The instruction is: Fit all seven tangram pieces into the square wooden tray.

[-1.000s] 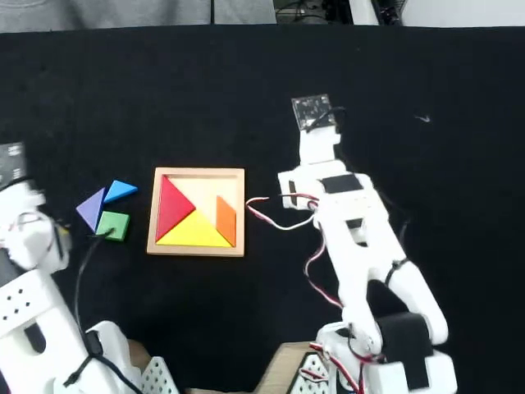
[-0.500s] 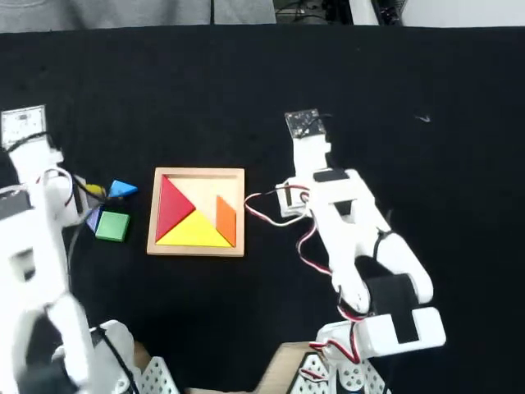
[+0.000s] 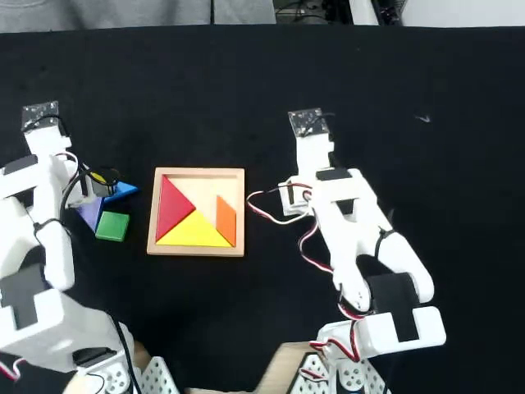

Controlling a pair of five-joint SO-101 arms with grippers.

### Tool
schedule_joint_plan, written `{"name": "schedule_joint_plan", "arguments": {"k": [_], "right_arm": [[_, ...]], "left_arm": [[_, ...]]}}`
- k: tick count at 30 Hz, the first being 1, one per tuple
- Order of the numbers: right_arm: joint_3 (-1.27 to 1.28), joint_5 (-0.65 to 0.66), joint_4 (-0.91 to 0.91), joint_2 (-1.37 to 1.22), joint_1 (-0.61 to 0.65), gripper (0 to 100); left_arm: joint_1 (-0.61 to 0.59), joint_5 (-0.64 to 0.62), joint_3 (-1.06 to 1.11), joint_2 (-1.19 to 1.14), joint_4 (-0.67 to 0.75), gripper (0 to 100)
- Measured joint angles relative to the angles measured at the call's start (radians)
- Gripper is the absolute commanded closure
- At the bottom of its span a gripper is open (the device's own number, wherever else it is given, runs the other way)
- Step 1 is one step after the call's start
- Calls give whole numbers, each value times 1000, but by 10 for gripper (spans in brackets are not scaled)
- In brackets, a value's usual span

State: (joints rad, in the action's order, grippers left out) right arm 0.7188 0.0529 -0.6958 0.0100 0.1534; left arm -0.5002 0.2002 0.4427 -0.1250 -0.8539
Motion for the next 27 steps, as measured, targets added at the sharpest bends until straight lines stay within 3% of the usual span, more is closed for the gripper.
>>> {"name": "schedule_joint_plan", "arguments": {"k": [13,21,27], "right_arm": [[0,0,0,-8,0,986],[0,0,0,-8,-2,986],[0,0,0,-8,-2,986]], "left_arm": [[-25,118,-57,-117,37,737],[-48,126,-58,-68,-94,737],[-48,127,40,-41,75,735]]}}
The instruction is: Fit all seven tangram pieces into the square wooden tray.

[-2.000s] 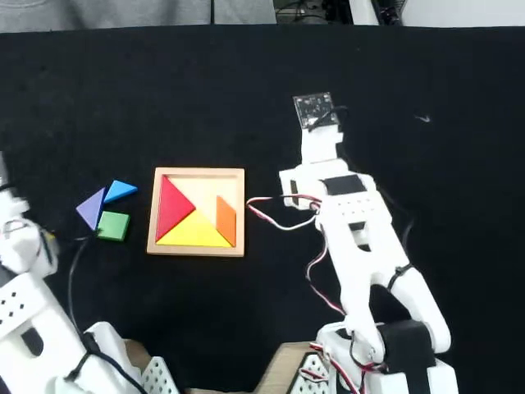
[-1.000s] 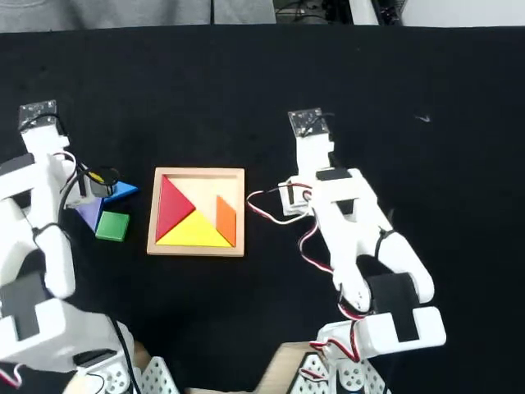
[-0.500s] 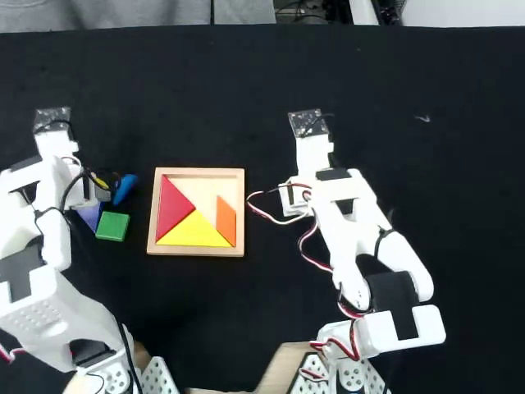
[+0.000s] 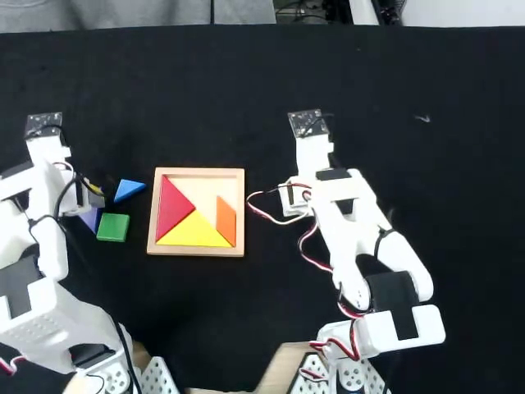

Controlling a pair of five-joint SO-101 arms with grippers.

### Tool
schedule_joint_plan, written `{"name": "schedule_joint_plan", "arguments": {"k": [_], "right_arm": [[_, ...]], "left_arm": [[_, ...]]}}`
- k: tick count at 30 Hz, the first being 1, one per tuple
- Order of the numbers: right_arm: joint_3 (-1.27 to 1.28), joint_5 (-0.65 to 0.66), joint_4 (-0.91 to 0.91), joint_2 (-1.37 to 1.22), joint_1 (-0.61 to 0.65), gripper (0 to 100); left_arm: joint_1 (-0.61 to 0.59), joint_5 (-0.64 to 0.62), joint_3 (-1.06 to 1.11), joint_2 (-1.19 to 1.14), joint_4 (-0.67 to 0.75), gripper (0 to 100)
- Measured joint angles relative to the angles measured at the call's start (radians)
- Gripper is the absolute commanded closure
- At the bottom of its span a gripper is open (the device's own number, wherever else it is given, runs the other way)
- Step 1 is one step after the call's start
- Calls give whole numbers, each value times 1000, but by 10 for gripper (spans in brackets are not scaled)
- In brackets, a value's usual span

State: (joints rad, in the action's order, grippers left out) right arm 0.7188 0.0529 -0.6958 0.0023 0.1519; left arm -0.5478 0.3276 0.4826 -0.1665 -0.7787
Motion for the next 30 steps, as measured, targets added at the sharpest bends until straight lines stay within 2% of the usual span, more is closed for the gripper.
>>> {"name": "schedule_joint_plan", "arguments": {"k": [13,30], "right_arm": [[0,0,0,0,0,986],[0,0,0,0,0,986]], "left_arm": [[0,0,32,3,46,737],[12,-2,32,9,3,737]]}}
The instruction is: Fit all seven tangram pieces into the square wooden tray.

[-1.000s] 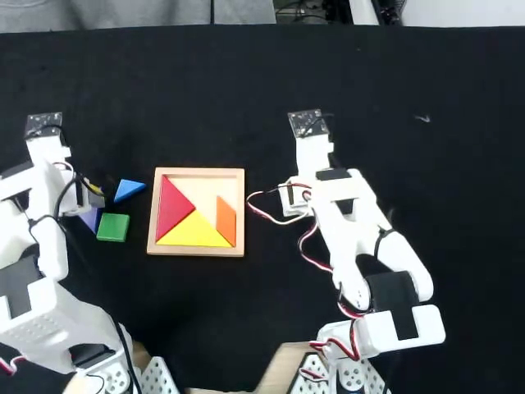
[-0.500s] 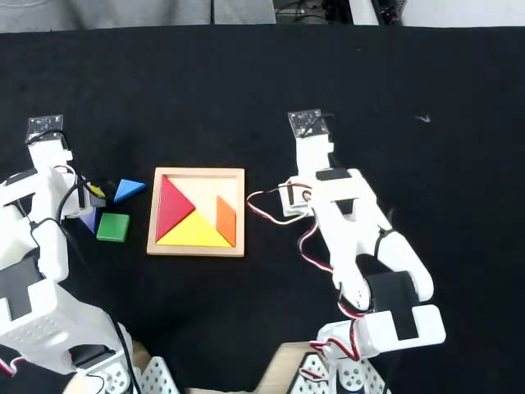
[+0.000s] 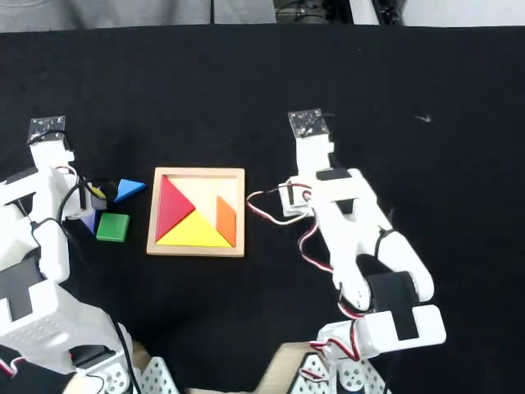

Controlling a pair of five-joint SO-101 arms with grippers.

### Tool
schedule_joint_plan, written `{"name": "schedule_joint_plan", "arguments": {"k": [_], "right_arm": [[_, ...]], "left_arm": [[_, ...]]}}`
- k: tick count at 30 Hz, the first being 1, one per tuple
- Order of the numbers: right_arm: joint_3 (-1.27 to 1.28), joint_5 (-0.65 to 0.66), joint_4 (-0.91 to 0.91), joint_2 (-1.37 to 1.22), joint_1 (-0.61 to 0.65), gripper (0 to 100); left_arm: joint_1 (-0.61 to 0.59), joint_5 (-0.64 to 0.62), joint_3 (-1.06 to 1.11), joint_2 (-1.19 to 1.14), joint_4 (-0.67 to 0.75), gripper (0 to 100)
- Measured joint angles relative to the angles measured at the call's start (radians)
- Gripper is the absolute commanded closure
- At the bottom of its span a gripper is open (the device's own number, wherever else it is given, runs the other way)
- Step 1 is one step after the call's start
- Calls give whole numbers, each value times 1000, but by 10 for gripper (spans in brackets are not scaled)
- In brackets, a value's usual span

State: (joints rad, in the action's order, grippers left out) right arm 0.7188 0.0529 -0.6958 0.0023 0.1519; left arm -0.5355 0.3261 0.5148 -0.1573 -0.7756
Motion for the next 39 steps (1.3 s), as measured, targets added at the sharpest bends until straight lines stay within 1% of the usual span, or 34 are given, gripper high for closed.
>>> {"name": "schedule_joint_plan", "arguments": {"k": [8,17,19,24,39], "right_arm": [[0,0,0,0,0,986],[0,0,0,0,0,986],[0,0,0,0,0,986],[0,0,0,0,0,985],[0,0,0,0,0,986]], "left_arm": [[6,-31,0,0,-2,737],[9,-31,0,0,-3,737],[9,-31,0,0,-3,763],[20,-32,0,0,-8,877],[25,-29,-18,23,-31,887]]}}
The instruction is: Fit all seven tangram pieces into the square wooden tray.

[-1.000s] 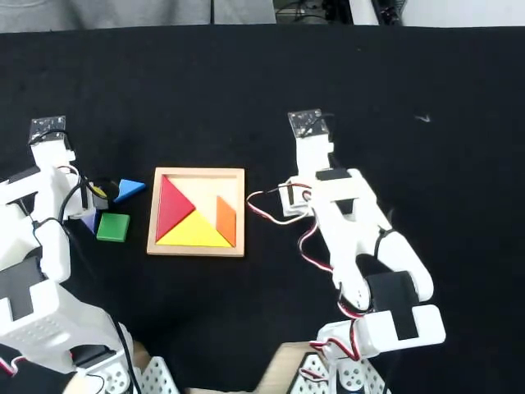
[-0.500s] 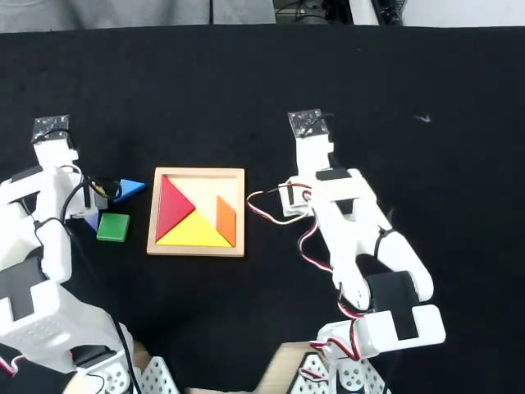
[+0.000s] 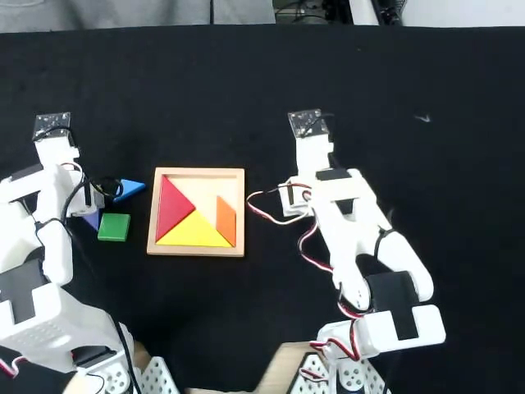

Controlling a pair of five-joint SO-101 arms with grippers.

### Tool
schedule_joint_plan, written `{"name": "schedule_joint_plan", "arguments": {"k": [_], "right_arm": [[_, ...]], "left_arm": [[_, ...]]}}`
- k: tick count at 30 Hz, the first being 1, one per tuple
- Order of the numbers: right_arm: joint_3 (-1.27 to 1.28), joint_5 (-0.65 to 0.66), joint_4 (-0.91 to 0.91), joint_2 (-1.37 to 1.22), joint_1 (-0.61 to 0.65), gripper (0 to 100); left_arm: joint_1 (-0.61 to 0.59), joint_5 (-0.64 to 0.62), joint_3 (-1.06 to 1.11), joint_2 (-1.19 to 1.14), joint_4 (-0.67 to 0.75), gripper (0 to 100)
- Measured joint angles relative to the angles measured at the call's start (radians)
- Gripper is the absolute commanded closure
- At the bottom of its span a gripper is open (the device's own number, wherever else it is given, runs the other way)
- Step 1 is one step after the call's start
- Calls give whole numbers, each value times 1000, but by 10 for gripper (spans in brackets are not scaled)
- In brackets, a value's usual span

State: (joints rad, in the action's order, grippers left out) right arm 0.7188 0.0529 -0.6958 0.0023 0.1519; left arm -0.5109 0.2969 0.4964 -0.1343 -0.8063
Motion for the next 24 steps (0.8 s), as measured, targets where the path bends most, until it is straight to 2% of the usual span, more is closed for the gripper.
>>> {"name": "schedule_joint_plan", "arguments": {"k": [4,15,18,21,24], "right_arm": [[0,0,0,0,0,986],[0,0,0,0,0,986],[0,0,0,0,0,985],[0,0,0,0,0,985],[0,0,0,0,0,985]], "left_arm": [[0,6,-68,0,-83,887],[28,161,-262,-2,-296,887],[32,169,-281,-2,-351,884],[31,172,-281,-2,-359,874],[25,149,-236,-2,-285,787]]}}
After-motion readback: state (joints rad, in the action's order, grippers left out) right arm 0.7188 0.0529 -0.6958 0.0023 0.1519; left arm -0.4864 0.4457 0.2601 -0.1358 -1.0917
